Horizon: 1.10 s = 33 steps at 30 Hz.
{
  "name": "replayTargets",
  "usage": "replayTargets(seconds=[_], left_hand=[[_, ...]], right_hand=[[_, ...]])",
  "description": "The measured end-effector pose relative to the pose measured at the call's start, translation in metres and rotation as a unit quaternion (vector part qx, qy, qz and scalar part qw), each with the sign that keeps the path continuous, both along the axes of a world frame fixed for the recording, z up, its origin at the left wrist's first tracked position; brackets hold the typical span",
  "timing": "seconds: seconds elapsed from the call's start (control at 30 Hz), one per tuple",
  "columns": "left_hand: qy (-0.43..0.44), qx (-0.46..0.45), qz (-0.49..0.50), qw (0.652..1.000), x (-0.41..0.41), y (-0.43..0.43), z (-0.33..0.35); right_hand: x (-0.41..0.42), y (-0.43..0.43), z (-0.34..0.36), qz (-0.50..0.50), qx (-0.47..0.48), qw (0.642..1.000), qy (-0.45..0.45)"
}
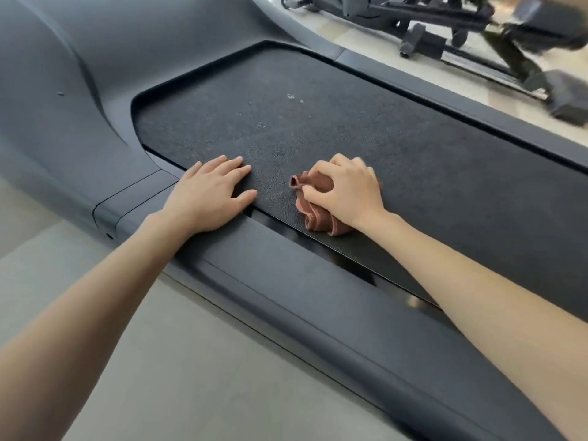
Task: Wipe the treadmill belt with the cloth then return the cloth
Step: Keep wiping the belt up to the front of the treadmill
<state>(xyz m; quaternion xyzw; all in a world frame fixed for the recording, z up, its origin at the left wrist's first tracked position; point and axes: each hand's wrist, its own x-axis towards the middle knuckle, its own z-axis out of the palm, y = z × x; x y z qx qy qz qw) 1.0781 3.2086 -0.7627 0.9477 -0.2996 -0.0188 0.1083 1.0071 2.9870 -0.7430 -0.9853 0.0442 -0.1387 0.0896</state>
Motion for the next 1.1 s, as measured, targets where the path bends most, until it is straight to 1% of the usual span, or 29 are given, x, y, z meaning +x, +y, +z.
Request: replayTargets(seconds=[0.07,0.17,0.27,0.4,0.6,0.77,0.9,1.0,1.1], left_hand=[[0.008,0.016,-0.002,1.0,0.0,0.001,0.001],[0.008,0.029,-0.005,1.0,-0.002,0.0,0.003],[0.011,0.035,-0.002,0.999,-0.003,0.0,0.005],[0.01,0.043,-0.002,0.999,-0.004,-0.001,0.005],[0.009,0.044,-0.001,0.999,-0.003,0.0,0.002],[0.013,0.034,0.002,0.999,-0.006,0.001,0.003],[0.003,0.022,-0.003,1.0,-0.013,0.005,0.001],[0.004,0.02,0.0,1.0,-0.012,0.005,0.002],[0.01,0.036,0.0,0.999,-0.009,0.005,0.005]], right_hand=[[-0.038,-0.009,-0.001,0.026,0.012,0.999,-0.022],[-0.088,-0.021,-0.005,0.019,0.026,0.998,-0.055],[-0.092,-0.023,-0.004,0.027,0.005,0.998,-0.058],[-0.058,-0.014,-0.006,0.06,0.002,0.995,-0.078],[0.013,0.001,-0.011,0.084,0.004,0.992,-0.099],[0.081,-0.004,-0.014,0.069,0.016,0.991,-0.113],[0.14,-0.014,-0.008,0.05,0.003,0.995,-0.085],[0.165,-0.021,-0.01,0.045,-0.008,0.996,-0.077],[0.149,-0.024,-0.017,0.071,-0.014,0.993,-0.097]])
